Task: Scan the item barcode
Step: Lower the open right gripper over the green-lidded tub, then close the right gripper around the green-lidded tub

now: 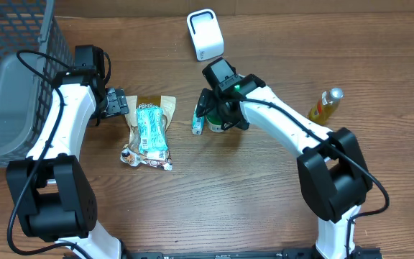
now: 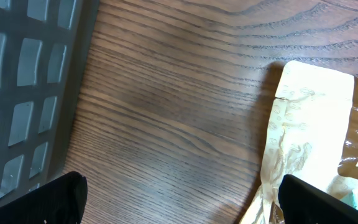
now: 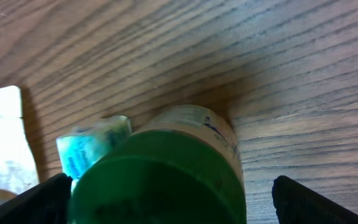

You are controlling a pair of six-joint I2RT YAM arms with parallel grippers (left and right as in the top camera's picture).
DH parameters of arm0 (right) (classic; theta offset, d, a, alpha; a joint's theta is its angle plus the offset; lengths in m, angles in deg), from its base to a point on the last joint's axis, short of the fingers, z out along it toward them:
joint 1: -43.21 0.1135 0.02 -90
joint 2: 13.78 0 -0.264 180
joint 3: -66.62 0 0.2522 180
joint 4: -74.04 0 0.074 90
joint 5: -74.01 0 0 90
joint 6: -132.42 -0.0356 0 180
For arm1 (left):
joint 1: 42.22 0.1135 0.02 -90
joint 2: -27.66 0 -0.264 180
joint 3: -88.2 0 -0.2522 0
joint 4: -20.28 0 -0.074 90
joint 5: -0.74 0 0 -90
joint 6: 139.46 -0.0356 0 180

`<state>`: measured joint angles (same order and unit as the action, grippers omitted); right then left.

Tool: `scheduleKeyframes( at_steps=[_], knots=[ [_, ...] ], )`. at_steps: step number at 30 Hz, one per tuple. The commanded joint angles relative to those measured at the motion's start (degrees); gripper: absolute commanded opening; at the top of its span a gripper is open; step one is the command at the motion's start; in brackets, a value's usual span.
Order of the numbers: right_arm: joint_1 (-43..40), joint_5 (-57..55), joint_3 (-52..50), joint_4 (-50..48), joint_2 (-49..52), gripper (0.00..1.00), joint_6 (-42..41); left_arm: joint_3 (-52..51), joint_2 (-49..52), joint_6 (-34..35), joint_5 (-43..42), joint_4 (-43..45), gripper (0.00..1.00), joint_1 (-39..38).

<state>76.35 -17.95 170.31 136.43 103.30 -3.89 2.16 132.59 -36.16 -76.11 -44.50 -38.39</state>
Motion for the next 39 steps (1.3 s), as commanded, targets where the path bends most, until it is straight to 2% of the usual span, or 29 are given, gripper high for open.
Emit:
scheduleKeyframes(
  at_steps=[1,4,6,8,16,21,25,29,32,39],
  knots=[
    [0.3,-1.0,0.0,-0.2,0.1,0.99,-0.6,0.3,0.0,-0.2,0.8,0.1,1.00,-0.2],
    [0.3,-1.4,0.0,0.7,0.1,0.97,-0.6,0.3,0.0,-0.2,0.8,0.1,1.00,-0.2],
    [0.2,-3.2,0.0,1.9,0.1,0.90,-0.6,0.3,0.0,-0.2,0.8,0.1,1.00,-0.2],
    [0.2,-5.3,0.0,3.5,0.1,0.89,-0.5,0.3,0.0,-0.2,0.8,0.1,1.00,-0.2],
    [0.1,-6.0,1.0,6.1,0.0,0.88,0.6,0.3,0.0,-0.2,0.8,0.1,1.00,-0.2],
    [-0.3,-6.0,3.0,8.9,0.0,0.88,7.6,0.3,0.0,-0.2,0.8,0.1,1.00,-0.2],
    [-0.7,-6.2,3.2,10.3,0.0,0.88,9.1,0.3,0.0,-0.2,0.8,0.1,0.99,-0.2],
    [-0.7,-6.1,3.2,9.5,0.0,0.89,10.9,0.3,0.0,-0.2,0.8,0.1,1.00,-0.2],
    [-0.7,-6.1,3.2,8.3,0.0,0.94,13.2,0.3,0.0,-0.2,0.8,0.1,0.99,-0.2],
    [-0.7,-6.2,3.1,4.5,0.1,0.95,13.8,0.3,0.0,-0.2,0.8,0.1,0.99,-0.2]
  ],
)
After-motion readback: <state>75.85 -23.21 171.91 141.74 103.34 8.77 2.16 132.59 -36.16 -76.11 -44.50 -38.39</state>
